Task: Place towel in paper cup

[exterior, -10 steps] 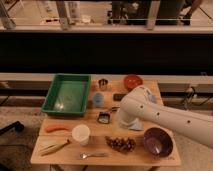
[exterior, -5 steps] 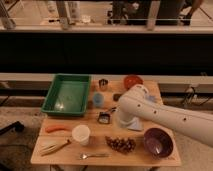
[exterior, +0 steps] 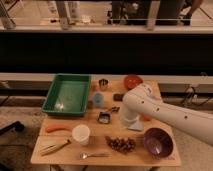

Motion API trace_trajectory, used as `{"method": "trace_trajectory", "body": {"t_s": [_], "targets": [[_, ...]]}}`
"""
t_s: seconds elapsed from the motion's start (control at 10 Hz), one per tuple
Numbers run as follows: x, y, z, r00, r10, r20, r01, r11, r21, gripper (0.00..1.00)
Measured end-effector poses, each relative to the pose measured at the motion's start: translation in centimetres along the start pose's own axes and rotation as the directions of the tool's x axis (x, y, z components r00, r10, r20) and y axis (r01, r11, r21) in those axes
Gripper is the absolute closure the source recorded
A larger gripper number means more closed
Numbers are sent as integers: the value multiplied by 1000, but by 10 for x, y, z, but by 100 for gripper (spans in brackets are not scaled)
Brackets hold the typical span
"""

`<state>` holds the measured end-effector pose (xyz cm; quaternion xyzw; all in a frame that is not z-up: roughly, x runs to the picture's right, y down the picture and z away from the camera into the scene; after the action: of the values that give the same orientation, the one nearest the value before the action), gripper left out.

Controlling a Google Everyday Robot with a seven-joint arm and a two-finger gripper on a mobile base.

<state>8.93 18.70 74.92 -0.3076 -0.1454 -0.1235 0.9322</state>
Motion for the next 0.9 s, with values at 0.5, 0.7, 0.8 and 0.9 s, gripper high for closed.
{"method": "trace_trajectory", "body": {"t_s": [0.5, 0.7, 0.8, 0.9], "targets": [[29, -13, 22, 1000, -3, 8, 3, 998, 66, 20], [45, -25, 37, 1000, 16, 11, -17, 996, 88, 20], [53, -31, 46, 999, 32, 9, -33, 995, 95, 20], [56, -34, 50, 999, 42, 7, -42, 994, 98, 20]]}}
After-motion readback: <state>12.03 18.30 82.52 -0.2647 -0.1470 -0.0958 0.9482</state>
